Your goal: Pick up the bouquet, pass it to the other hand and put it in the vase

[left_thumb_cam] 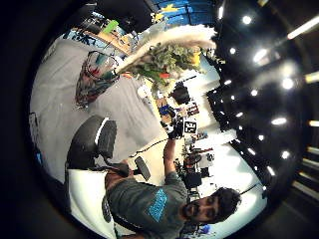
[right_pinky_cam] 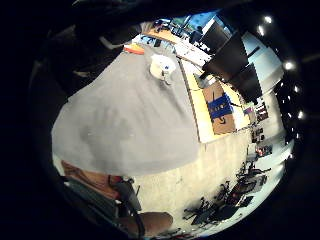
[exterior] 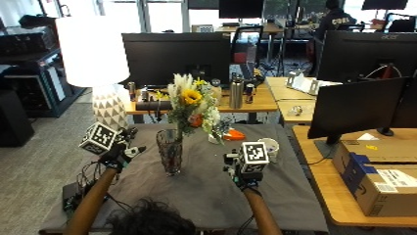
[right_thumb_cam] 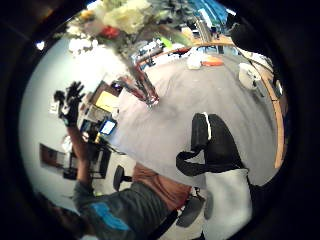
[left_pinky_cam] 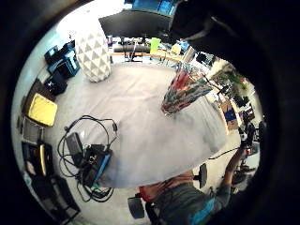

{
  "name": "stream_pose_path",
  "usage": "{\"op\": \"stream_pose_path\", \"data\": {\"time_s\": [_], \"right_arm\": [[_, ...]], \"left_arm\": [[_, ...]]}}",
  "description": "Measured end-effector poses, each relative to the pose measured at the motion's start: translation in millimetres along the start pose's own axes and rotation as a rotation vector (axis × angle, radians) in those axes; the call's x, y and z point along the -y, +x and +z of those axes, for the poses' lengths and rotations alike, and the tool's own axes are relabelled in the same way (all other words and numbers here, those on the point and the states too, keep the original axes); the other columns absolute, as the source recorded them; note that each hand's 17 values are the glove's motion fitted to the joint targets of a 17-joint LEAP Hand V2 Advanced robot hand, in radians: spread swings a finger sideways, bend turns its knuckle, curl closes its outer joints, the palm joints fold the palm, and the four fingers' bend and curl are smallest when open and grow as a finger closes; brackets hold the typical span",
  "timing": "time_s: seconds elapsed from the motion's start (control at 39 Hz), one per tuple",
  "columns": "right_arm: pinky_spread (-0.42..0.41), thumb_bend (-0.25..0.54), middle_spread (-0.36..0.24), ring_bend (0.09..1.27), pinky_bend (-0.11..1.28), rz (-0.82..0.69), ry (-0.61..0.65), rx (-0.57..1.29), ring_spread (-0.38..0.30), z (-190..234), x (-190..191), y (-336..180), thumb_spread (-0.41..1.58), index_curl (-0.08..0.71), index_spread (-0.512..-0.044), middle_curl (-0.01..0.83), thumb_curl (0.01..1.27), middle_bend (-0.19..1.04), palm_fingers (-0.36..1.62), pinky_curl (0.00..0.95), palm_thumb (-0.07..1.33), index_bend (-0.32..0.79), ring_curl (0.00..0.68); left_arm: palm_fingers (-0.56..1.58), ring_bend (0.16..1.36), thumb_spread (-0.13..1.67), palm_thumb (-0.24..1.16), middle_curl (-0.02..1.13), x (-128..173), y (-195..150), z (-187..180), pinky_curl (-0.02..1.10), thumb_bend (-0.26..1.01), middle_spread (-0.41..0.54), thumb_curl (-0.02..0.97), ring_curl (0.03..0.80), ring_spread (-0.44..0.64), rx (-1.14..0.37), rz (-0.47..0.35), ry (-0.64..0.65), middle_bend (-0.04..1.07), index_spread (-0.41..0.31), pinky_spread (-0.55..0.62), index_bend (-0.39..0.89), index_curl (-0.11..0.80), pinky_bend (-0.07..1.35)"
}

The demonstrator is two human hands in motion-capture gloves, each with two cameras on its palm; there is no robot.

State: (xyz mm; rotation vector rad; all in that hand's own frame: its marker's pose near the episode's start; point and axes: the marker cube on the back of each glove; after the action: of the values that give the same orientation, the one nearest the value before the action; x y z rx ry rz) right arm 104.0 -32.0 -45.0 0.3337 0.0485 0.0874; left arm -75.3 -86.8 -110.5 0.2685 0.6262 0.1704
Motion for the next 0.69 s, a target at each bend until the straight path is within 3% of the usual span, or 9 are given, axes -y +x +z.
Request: {"op": "stream_pose_path", "data": {"time_s": [0.08, 0.26, 0.69], "right_arm": [[0.332, -0.017, 0.025, 0.20, 0.36, -0.004, -0.011, -0.001, 0.154, 2.8, -3.1, -2.6, 1.14, 0.370, -0.307, 0.350, 0.47, 0.17, 0.58, 0.375, 0.78, 0.16, 0.353], [0.332, -0.017, 0.025, 0.20, 0.36, -0.020, -0.019, -0.009, 0.155, 7.0, -6.7, -6.2, 1.13, 0.371, -0.310, 0.346, 0.47, 0.17, 0.58, 0.376, 0.78, 0.17, 0.354], [0.332, -0.016, 0.025, 0.20, 0.36, -0.011, -0.020, -0.013, 0.156, 7.1, -6.1, -3.6, 1.13, 0.370, -0.317, 0.340, 0.47, 0.17, 0.57, 0.378, 0.79, 0.16, 0.351]], "left_arm": [[0.29, 0.60, 1.03, 0.67, 0.33, -9.2, -0.4, 3.5, 0.36, -0.02, 0.153, 0.338, 0.311, 0.25, 0.056, -0.104, -0.016, 0.18, -0.022, 0.44, 0.14, 0.326, 0.40], [0.29, 0.60, 1.03, 0.65, 0.33, -16.4, 6.4, 11.2, 0.36, -0.03, 0.151, 0.340, 0.307, 0.25, 0.095, -0.045, -0.039, 0.18, -0.022, 0.44, 0.14, 0.322, 0.39], [0.30, 0.60, 1.03, 0.64, 0.33, -16.9, 18.8, 10.5, 0.36, -0.02, 0.150, 0.346, 0.302, 0.26, 0.102, -0.042, -0.016, 0.18, -0.022, 0.44, 0.14, 0.314, 0.40]]}}
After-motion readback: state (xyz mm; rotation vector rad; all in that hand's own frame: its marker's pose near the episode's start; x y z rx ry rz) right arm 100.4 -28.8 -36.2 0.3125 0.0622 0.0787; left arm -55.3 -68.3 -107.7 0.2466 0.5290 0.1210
